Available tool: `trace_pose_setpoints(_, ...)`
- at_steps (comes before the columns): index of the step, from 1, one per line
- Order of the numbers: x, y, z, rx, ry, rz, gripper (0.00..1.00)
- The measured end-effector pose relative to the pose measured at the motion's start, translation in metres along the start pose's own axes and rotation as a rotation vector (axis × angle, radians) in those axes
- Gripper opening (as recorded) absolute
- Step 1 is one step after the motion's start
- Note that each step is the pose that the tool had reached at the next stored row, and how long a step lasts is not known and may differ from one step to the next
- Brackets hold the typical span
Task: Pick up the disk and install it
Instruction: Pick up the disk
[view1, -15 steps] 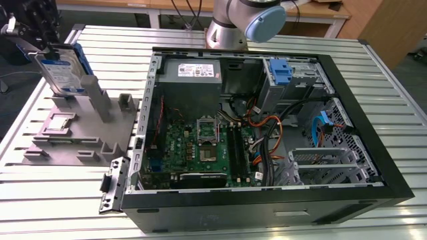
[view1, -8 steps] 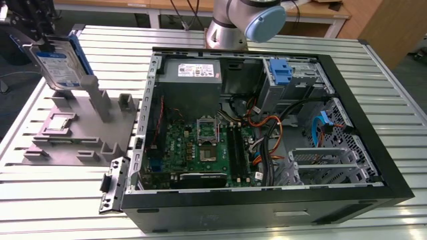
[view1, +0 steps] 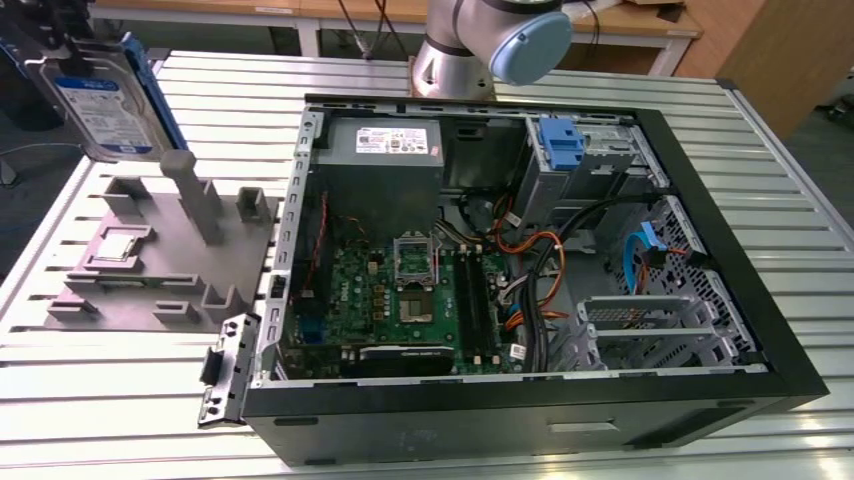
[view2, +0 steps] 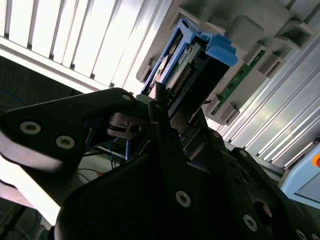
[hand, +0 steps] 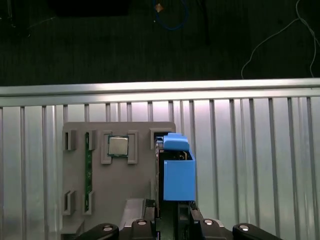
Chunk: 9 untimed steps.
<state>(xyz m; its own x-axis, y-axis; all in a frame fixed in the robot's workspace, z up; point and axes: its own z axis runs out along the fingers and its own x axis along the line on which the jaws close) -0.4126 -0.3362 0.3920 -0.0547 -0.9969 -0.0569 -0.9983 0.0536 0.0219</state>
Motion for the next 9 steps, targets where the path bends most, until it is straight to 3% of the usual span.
trace_pose_setpoints(1,-0.0002,0.0001,-0.0036,0.0000,0.0001,0.000,0.35)
trace_pose_setpoints(2,-0.0009,0.0003,-0.0152,-0.0001,0.0000,0.000,0.35)
trace_pose_setpoints(9,-0.0026,0.0010,-0.0461,-0.0001,0.0000,0.000,0.35)
